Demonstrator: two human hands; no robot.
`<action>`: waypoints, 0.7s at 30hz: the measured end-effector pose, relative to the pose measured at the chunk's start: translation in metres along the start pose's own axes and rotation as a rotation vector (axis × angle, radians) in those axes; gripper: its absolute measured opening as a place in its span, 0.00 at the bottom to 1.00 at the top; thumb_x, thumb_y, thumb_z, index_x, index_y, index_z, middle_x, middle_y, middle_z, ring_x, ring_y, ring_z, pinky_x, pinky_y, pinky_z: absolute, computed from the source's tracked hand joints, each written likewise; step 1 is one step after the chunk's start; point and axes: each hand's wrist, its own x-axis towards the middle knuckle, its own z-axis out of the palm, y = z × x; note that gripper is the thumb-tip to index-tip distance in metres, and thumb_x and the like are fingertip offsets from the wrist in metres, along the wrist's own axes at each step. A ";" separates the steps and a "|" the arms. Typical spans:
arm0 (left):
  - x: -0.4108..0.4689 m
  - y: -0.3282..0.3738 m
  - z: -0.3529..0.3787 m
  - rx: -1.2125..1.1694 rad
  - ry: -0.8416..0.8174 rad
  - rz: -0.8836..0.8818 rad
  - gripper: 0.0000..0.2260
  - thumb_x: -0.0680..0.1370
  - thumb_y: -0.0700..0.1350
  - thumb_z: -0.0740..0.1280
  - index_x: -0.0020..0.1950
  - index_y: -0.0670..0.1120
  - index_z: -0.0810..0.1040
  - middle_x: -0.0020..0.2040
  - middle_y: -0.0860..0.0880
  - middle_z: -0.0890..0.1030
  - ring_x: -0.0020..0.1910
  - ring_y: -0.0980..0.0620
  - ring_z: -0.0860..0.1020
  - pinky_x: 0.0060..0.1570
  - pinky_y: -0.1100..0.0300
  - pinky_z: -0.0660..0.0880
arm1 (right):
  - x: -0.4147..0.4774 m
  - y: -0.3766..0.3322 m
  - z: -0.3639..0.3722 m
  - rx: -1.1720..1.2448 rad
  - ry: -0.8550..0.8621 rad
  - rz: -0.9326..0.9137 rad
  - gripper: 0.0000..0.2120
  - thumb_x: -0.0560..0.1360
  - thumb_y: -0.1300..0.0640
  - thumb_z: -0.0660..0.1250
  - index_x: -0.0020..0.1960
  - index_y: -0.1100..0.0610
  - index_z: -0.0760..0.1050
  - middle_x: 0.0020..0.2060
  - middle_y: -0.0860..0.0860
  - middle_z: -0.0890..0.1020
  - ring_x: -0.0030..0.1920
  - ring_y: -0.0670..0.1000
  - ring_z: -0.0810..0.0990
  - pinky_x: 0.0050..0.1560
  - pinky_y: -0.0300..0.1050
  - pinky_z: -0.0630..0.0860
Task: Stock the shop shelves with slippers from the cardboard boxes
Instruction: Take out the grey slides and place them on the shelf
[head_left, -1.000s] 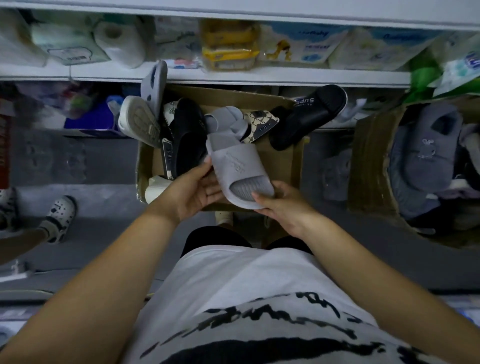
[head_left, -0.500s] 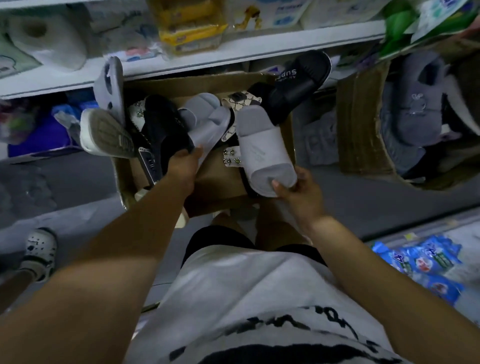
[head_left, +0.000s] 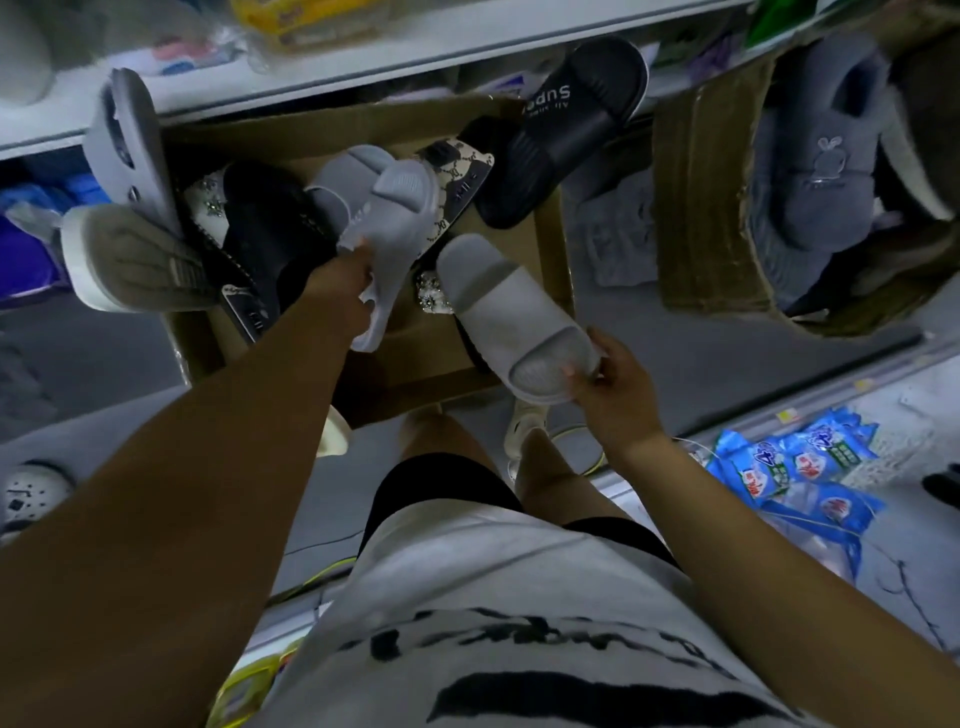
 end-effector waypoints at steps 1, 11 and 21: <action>-0.004 0.001 0.004 0.011 -0.011 -0.006 0.16 0.85 0.53 0.60 0.70 0.48 0.73 0.72 0.47 0.72 0.74 0.46 0.70 0.69 0.49 0.68 | 0.001 0.001 -0.002 0.012 0.020 0.011 0.21 0.79 0.53 0.71 0.70 0.54 0.74 0.61 0.52 0.81 0.60 0.53 0.81 0.60 0.53 0.81; -0.074 0.001 0.039 -0.142 -0.032 0.036 0.05 0.84 0.47 0.61 0.54 0.50 0.75 0.49 0.49 0.77 0.47 0.54 0.76 0.46 0.57 0.76 | 0.012 -0.014 -0.049 -0.057 0.002 -0.146 0.17 0.84 0.53 0.63 0.72 0.53 0.75 0.66 0.51 0.79 0.64 0.49 0.77 0.57 0.33 0.71; -0.180 -0.066 0.108 -0.093 -0.062 0.317 0.07 0.85 0.51 0.61 0.51 0.52 0.76 0.51 0.51 0.80 0.52 0.48 0.79 0.52 0.47 0.76 | 0.016 -0.018 -0.096 0.050 -0.343 -0.231 0.16 0.83 0.56 0.65 0.70 0.49 0.75 0.66 0.50 0.79 0.65 0.50 0.78 0.67 0.46 0.75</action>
